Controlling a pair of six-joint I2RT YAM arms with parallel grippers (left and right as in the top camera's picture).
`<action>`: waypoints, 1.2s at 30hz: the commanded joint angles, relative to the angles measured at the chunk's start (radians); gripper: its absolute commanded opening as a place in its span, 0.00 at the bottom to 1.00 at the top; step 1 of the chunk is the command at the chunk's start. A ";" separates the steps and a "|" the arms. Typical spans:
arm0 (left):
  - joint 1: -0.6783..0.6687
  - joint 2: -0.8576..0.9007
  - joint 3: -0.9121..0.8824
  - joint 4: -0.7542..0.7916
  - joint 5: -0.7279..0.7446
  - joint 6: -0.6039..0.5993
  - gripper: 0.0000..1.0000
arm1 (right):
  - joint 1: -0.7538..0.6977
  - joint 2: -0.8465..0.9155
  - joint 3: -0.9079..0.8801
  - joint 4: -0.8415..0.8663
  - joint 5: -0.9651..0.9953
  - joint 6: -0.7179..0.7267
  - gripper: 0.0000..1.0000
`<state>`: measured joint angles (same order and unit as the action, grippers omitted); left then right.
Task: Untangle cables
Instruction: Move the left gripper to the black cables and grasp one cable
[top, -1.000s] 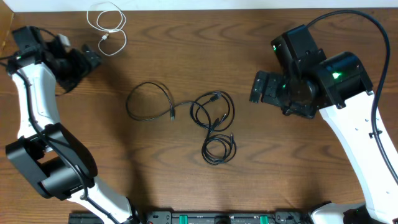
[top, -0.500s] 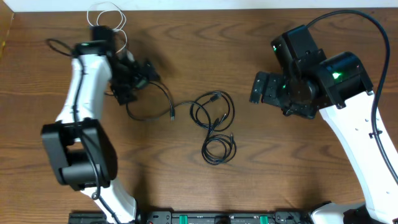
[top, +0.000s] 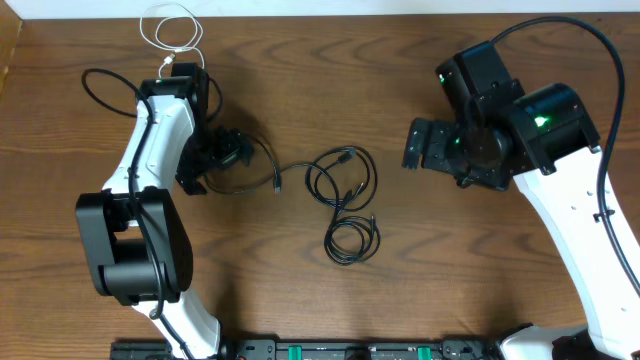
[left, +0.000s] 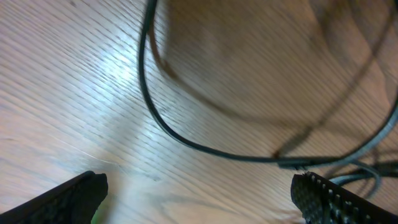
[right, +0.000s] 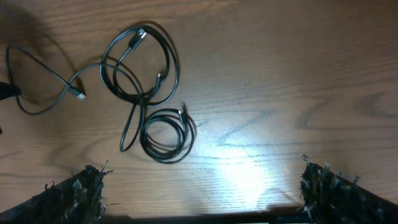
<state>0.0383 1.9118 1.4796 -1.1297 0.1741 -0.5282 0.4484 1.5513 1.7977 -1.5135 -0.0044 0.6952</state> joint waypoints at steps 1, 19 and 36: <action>-0.006 -0.010 -0.004 -0.011 0.079 -0.020 1.00 | -0.002 0.005 0.005 0.010 -0.003 -0.016 0.99; -0.034 -0.008 -0.180 0.141 -0.006 -0.361 1.00 | -0.002 0.005 0.005 0.003 -0.003 -0.016 0.99; -0.048 -0.002 -0.231 0.236 -0.014 -0.413 0.70 | 0.020 0.005 0.005 0.010 -0.006 -0.016 0.99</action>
<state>0.0006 1.9114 1.2655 -0.9035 0.1768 -0.9123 0.4515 1.5513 1.7977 -1.5043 -0.0086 0.6945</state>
